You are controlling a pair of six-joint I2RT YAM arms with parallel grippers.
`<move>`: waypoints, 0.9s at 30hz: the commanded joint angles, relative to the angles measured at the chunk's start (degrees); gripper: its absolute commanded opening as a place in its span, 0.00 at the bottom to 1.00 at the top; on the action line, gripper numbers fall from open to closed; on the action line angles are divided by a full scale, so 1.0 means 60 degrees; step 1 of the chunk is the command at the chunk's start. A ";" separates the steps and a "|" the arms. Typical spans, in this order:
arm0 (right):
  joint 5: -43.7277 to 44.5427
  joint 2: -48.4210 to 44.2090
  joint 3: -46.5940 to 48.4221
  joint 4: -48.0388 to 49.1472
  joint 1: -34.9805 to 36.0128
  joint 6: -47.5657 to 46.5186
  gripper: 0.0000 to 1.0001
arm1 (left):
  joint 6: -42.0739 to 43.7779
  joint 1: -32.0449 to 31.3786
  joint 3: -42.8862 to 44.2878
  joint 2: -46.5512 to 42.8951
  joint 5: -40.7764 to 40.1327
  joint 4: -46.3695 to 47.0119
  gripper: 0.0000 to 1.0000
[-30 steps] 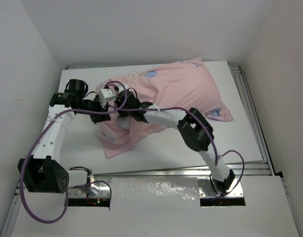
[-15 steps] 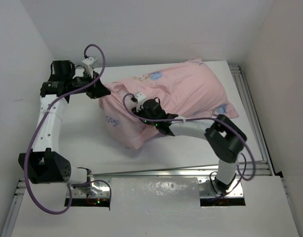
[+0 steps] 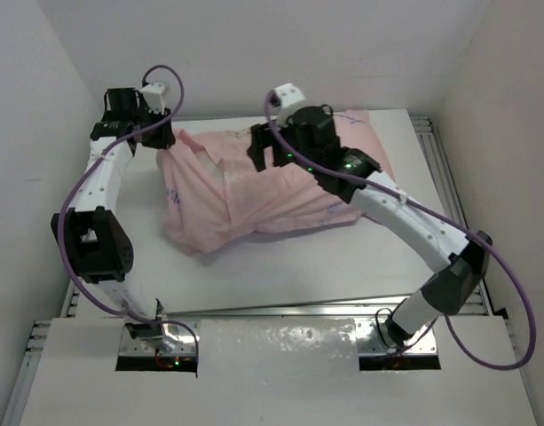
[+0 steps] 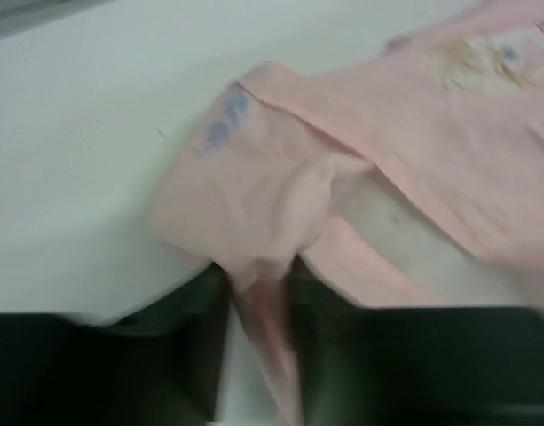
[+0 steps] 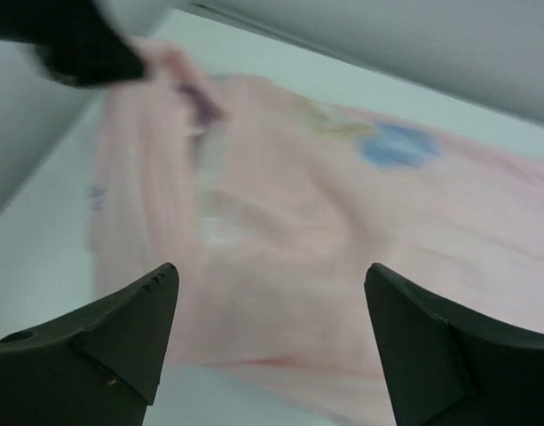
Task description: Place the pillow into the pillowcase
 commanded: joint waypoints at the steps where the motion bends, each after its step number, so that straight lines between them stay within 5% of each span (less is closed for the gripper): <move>1: 0.1139 -0.0848 -0.1540 -0.2167 -0.1822 0.1223 0.84 | 0.0204 0.0054 0.0753 -0.0015 -0.1067 0.0809 0.37; 3: 0.0976 -0.1901 -0.2817 -0.2141 -0.3257 0.2425 0.84 | 0.0818 0.0054 0.0841 -0.0044 -0.1156 0.0605 0.45; 4: 0.0758 -0.2326 -0.4303 -0.1807 -0.4103 0.3168 0.84 | 0.1255 0.0054 0.0812 -0.0262 -0.1229 0.0154 0.57; 5: 0.0683 -0.3214 -0.5072 -0.1629 -0.4503 0.3524 0.84 | 0.1637 0.0054 0.0740 -0.0423 -0.1216 -0.0097 0.83; 6: 0.0668 -0.3644 -0.5732 -0.1454 -0.4855 0.3774 0.85 | 0.2017 0.0054 0.0637 -0.0657 -0.1244 -0.0665 0.99; 12: 0.1695 -0.5376 -0.9262 -0.0823 -0.7227 0.5106 0.86 | 0.5619 0.0054 -0.0389 -0.3176 -0.1978 -0.2757 1.00; 14: 0.1139 -0.5494 -0.9969 -0.0413 -0.8810 0.6680 0.82 | 0.7231 0.0011 -0.0520 -0.3778 -0.1131 -0.4120 0.91; 17: 0.1777 -0.5450 -1.0952 0.0786 -0.9297 0.7728 0.82 | 0.7822 -0.0734 -0.2150 -0.4568 -0.1067 -0.6132 0.83; 23: 0.3011 -0.3756 -1.0647 0.2370 -0.9326 0.8974 0.84 | 0.6755 -0.2099 -0.6724 -0.7014 -0.2051 -0.3622 1.00; 27: 0.3144 -0.2610 -1.0456 0.3395 -0.9327 0.9415 0.84 | 0.6255 -0.2201 -0.7727 -0.7486 -0.1977 -0.2532 1.00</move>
